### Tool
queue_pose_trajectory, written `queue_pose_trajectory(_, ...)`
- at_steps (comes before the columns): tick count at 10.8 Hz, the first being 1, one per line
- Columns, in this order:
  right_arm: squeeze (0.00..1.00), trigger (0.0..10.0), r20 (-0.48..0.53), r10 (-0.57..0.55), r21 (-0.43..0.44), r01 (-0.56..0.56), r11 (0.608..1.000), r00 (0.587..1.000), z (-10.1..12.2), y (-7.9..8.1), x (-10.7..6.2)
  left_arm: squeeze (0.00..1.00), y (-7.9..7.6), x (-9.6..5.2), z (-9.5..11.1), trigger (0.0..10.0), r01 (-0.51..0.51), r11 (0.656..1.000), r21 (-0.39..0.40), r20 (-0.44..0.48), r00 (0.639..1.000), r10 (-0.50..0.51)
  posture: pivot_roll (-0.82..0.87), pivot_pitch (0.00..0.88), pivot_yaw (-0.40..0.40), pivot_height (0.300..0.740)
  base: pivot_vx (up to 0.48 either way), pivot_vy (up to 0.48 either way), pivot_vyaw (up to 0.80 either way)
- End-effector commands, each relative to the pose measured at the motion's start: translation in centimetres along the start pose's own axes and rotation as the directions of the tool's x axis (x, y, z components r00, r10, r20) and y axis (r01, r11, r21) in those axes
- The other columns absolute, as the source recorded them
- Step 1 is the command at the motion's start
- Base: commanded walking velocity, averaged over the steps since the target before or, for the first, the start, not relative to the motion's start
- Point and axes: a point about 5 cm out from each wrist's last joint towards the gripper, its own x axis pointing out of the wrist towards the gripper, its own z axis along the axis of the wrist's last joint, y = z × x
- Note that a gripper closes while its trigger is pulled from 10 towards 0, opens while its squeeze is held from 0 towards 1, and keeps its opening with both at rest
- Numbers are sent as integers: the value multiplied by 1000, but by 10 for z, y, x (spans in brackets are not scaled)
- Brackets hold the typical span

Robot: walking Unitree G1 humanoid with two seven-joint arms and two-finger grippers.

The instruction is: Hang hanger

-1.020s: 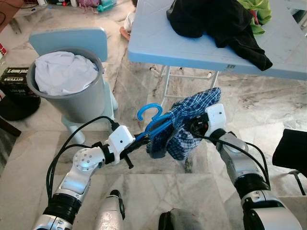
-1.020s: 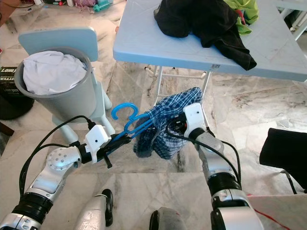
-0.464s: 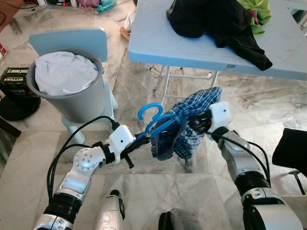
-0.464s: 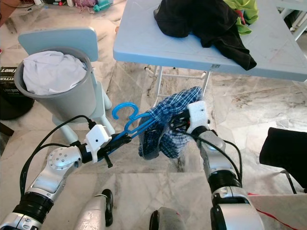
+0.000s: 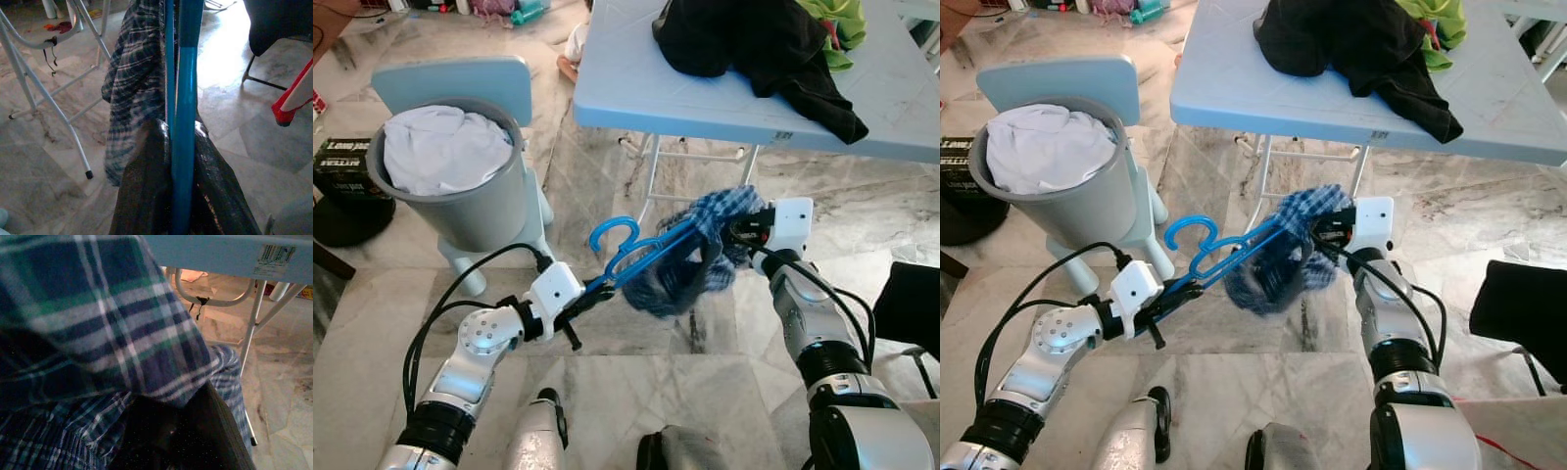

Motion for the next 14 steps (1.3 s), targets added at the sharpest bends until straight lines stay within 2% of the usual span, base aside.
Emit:
queue_pose_trajectory(1,0,0,1,-27,12,27,1000,1000,1,-6,-1,0,-1,0,3,0,2,1000,16,12,1000,-2,83,182,-87,740,0,0,0)
queue_pose_trajectory(9,0,0,1,-27,12,27,1000,1000,1,-6,-1,0,-1,0,3,0,2,1000,16,12,1000,-2,83,182,-87,740,0,0,0)
queue_pose_trajectory(10,0,0,63,-94,-14,95,995,994,17,-12,5,0,-6,-8,-10,0,-34,999,4,-57,998,35,102,174,-94,740,0,0,0)
queue_pose_trajectory(11,0,0,153,-179,-50,188,981,972,38,-20,11,0,-13,-21,-29,0,-93,996,-3,-164,982,91,96,174,-91,740,0,0,0)
queue_pose_trajectory(13,0,0,173,-204,-94,222,970,963,40,-23,9,0,-6,-19,-30,0,-125,992,11,-179,976,125,94,172,-89,740,0,0,0)
queue_pose_trajectory(14,0,0,184,-218,-100,239,966,959,41,-23,9,0,-10,-18,-31,0,-89,996,-5,-195,977,86,94,171,-90,740,0,0,0)
